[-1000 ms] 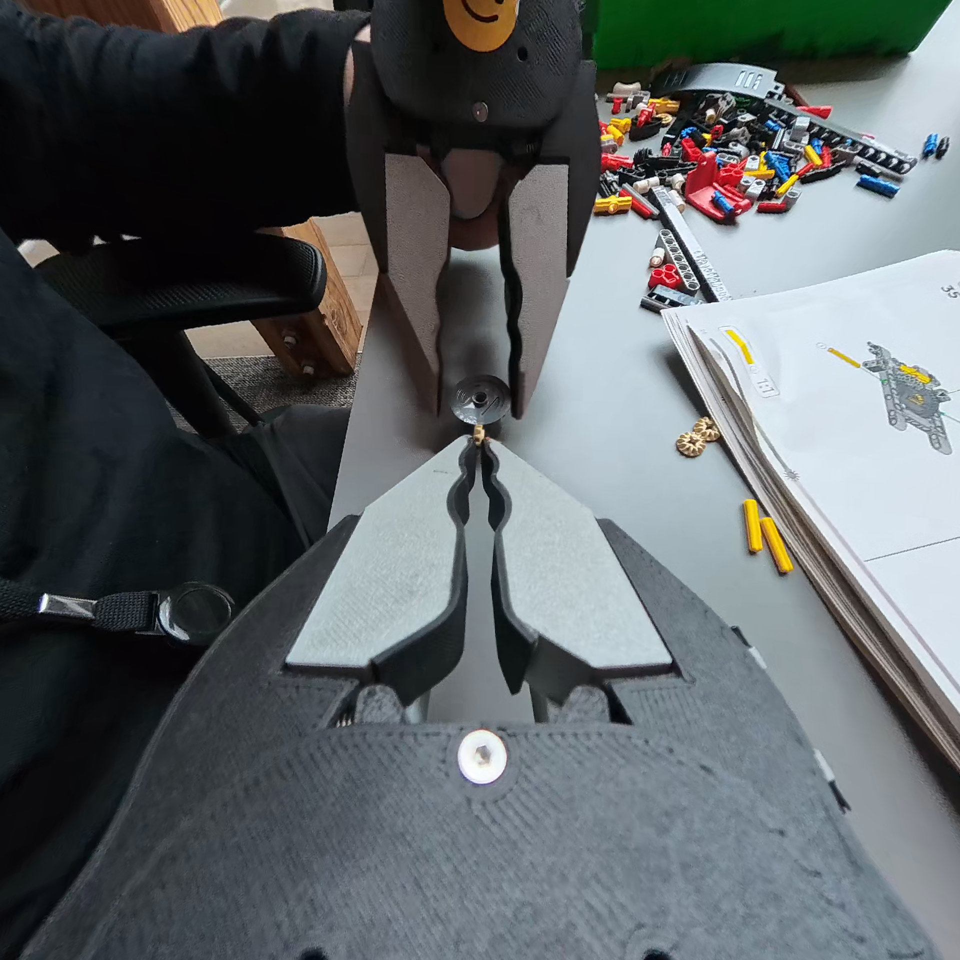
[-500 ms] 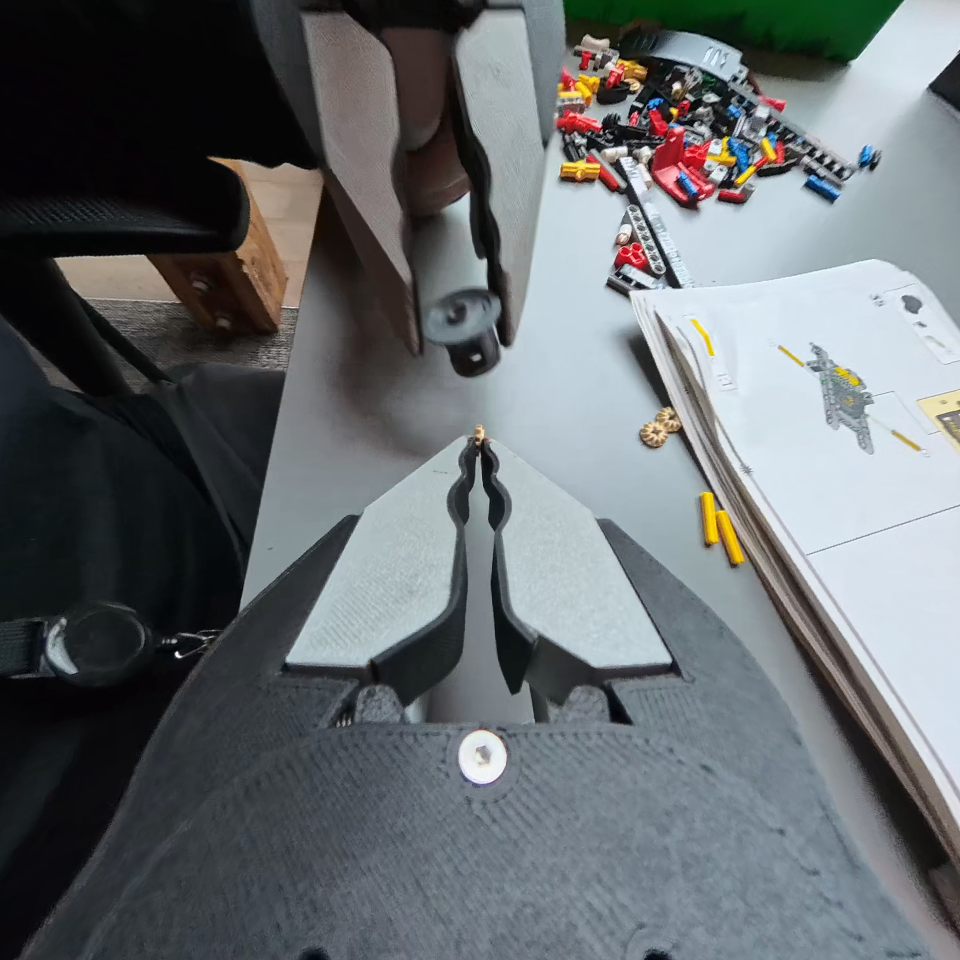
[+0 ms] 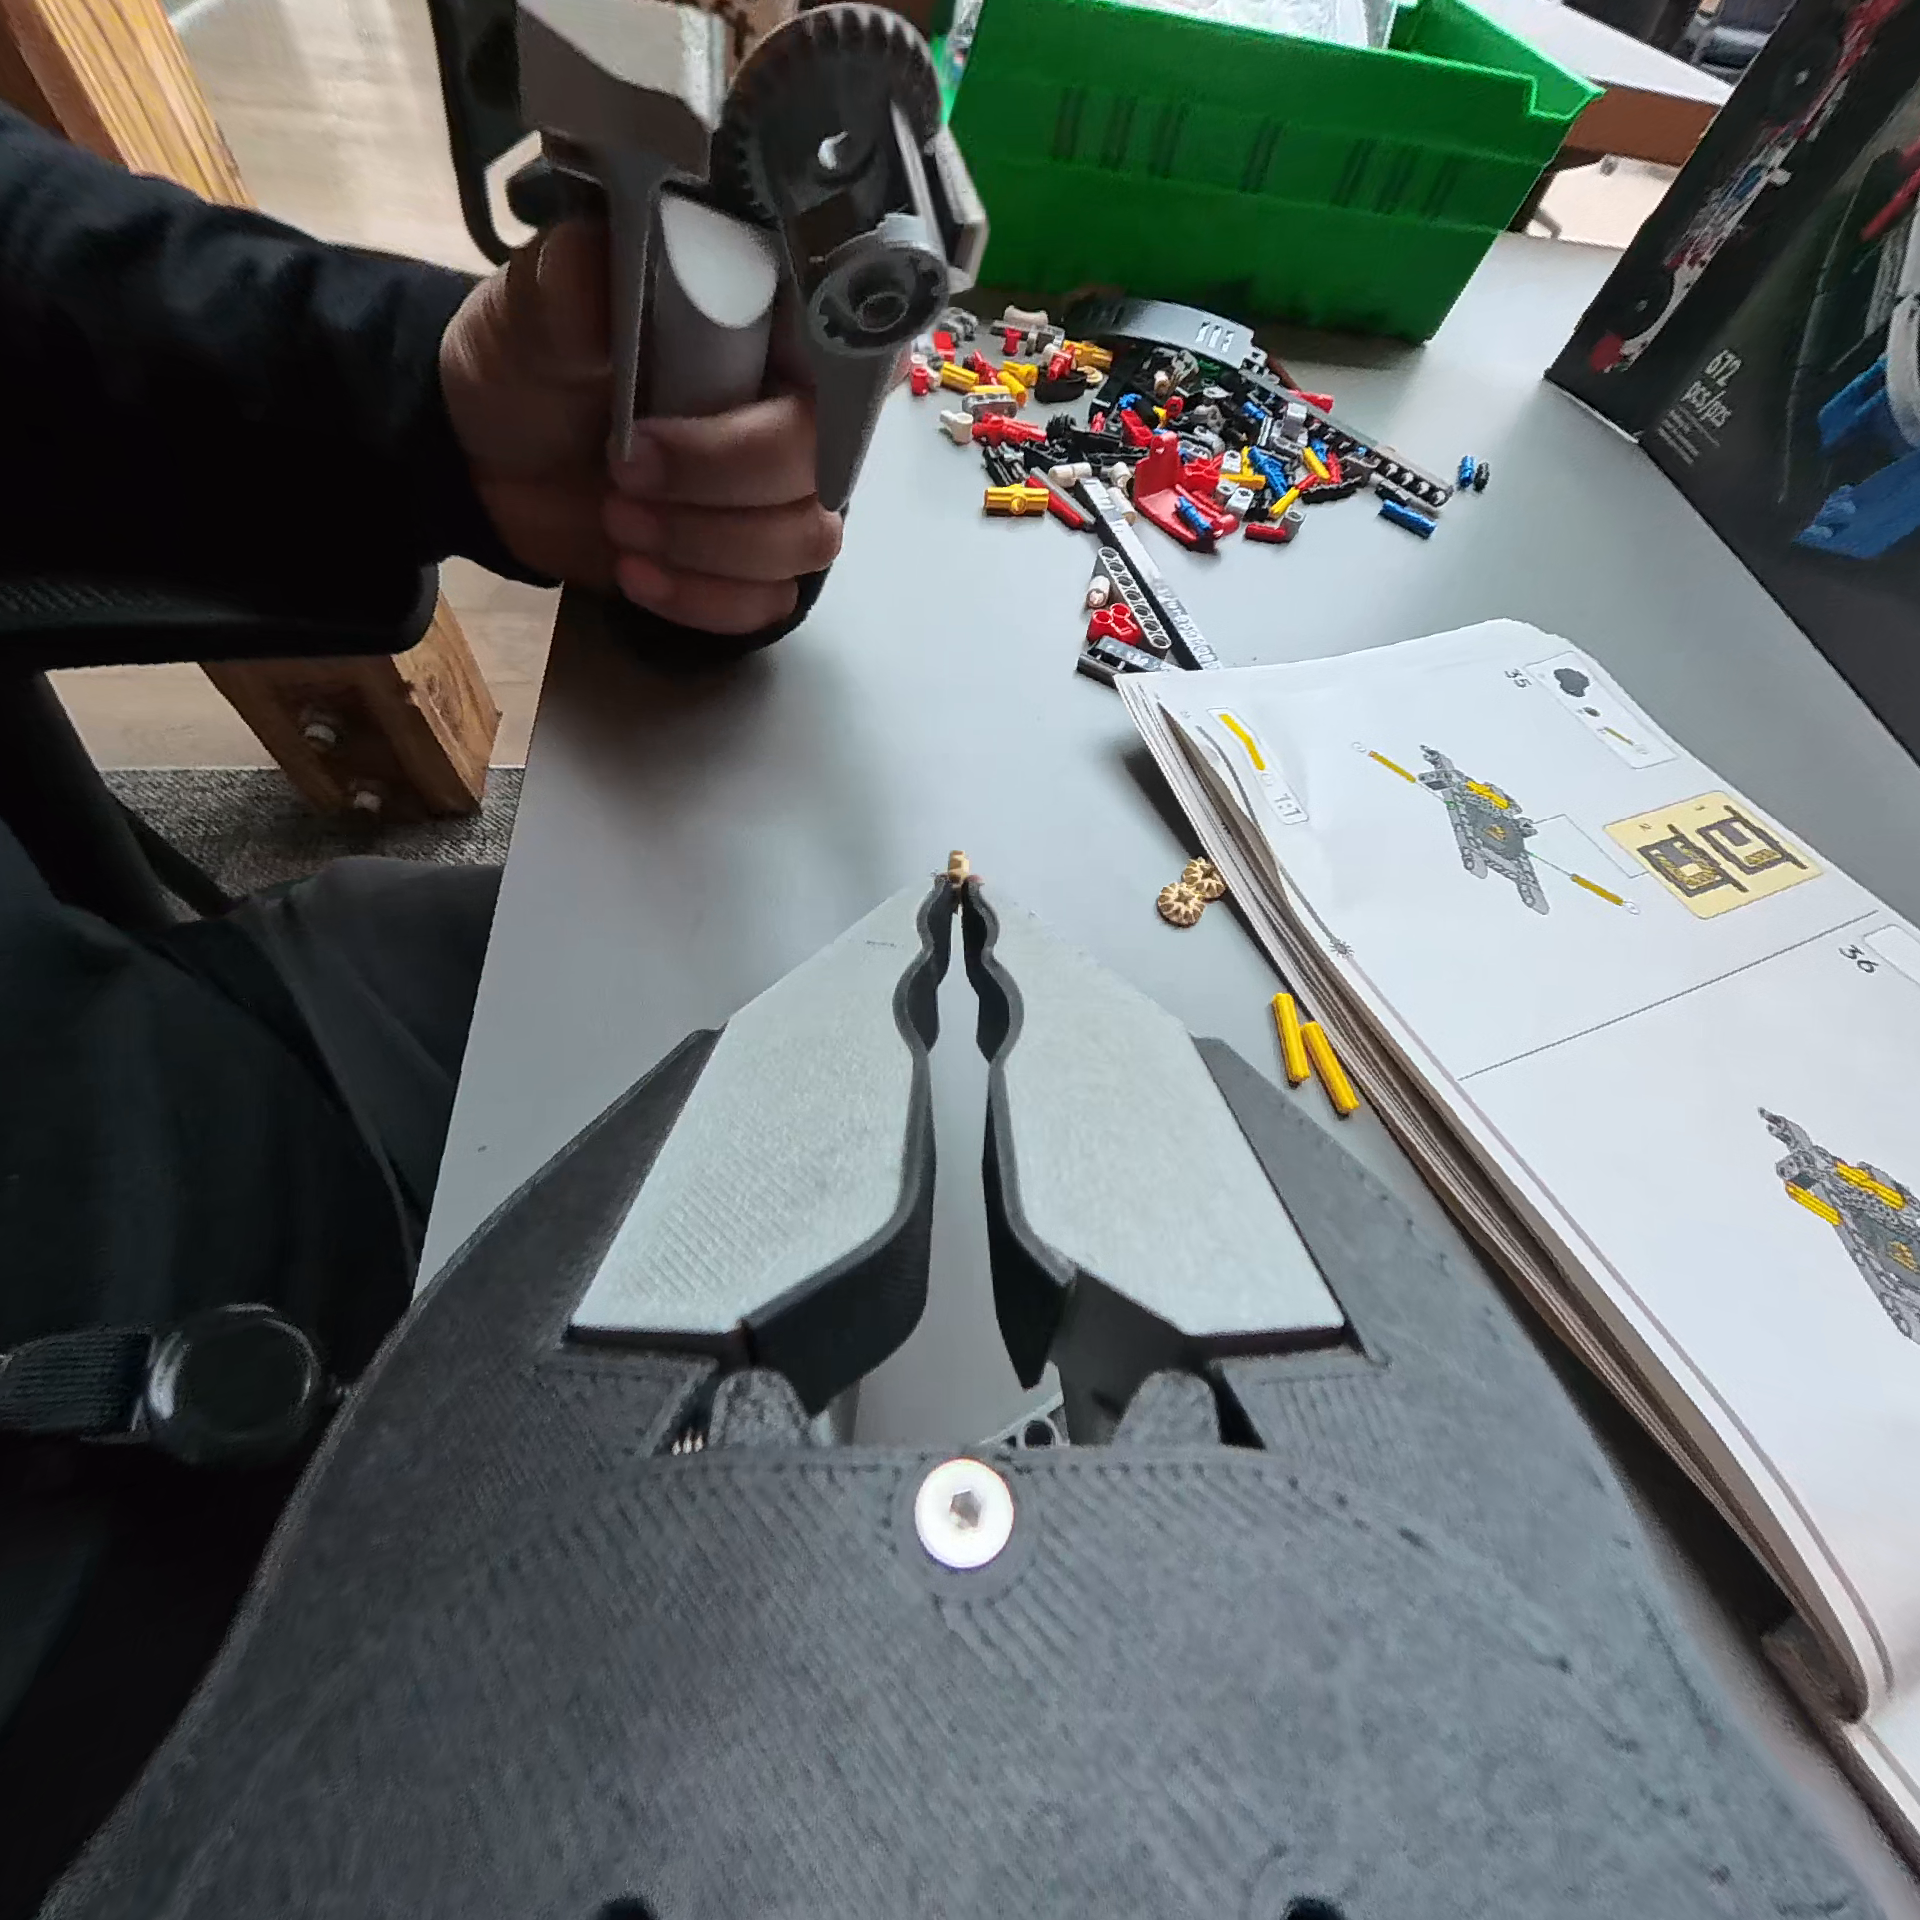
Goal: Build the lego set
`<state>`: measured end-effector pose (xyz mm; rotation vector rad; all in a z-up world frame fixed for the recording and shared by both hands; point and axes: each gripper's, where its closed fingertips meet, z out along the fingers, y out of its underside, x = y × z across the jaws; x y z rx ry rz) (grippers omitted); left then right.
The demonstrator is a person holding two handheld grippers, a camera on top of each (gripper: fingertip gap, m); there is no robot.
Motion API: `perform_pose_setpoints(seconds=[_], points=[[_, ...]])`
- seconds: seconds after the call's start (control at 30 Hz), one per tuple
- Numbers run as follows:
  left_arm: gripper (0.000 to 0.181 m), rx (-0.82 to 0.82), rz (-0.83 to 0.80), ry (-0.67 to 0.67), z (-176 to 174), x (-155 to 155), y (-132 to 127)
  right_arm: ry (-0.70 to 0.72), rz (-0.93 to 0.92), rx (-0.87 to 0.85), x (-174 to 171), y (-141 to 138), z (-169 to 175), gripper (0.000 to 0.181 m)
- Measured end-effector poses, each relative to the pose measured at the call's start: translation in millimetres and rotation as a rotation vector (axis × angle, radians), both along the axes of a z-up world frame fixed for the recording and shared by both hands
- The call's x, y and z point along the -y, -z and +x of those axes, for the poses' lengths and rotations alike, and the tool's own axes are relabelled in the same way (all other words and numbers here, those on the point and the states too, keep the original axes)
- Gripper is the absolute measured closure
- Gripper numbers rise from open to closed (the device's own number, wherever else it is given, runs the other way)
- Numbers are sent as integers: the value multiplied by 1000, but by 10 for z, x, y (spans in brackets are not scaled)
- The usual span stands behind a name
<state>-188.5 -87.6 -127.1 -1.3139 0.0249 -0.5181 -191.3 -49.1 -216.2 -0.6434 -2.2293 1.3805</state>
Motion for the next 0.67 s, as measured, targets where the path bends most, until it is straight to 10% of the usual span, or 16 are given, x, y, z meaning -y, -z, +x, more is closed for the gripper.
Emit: perform_pose_setpoints(seconds=[0.03,0.47,0.67], points=[[155,-9,8,2,7,8,-7,3,-10,-9,-3,-26,-5,181],[155,-338,85,57,436,39,34,35,-3,-223,-33,-305,41,181],[155,-130,261,31,178,227,-238,15,10,-217,5,-276,62,181]])
